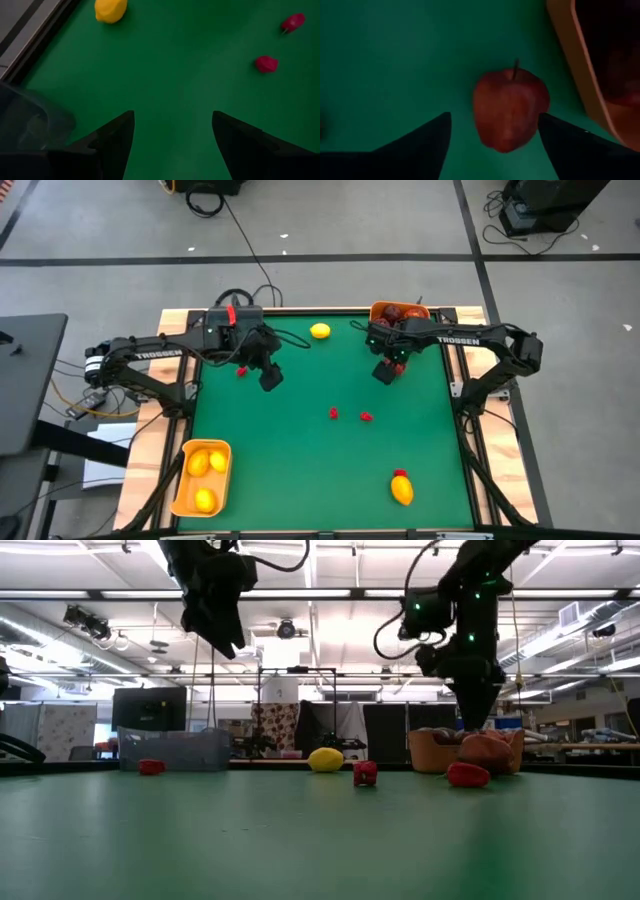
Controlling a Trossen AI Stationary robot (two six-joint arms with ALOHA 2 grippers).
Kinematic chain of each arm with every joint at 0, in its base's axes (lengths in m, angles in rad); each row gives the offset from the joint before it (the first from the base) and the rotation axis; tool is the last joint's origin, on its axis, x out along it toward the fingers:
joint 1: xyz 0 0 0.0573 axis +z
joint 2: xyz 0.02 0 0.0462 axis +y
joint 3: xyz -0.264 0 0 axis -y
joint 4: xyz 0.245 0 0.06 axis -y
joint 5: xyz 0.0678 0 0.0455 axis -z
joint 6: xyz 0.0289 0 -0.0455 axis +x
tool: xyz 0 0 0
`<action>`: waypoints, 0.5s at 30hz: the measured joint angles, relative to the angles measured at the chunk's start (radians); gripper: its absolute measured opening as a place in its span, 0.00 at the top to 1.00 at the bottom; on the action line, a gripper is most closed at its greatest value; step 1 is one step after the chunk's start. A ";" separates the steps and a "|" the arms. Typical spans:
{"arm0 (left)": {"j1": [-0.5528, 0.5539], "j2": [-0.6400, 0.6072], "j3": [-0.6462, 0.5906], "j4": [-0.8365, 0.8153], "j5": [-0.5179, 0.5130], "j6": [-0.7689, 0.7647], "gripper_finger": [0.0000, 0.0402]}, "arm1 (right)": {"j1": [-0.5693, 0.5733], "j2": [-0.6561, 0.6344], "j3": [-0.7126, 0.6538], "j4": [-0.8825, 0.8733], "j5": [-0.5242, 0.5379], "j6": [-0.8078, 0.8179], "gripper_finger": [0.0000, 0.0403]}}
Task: Sort produce into baskets
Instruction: Put the apple into the orange bin
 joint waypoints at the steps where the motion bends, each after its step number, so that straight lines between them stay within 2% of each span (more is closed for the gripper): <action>1: 0.000 0.000 0.000 -0.006 0.000 -0.001 0.32 | -0.011 0.000 -0.017 0.000 -0.002 0.011 0.22; 10: -0.008 0.000 0.000 -0.019 0.000 -0.027 0.32 | -0.046 -0.001 -0.145 0.162 -0.013 0.026 0.24; 15: -0.008 0.000 0.000 -0.021 0.000 -0.026 0.32 | -0.069 -0.008 -0.147 0.202 -0.053 0.038 0.32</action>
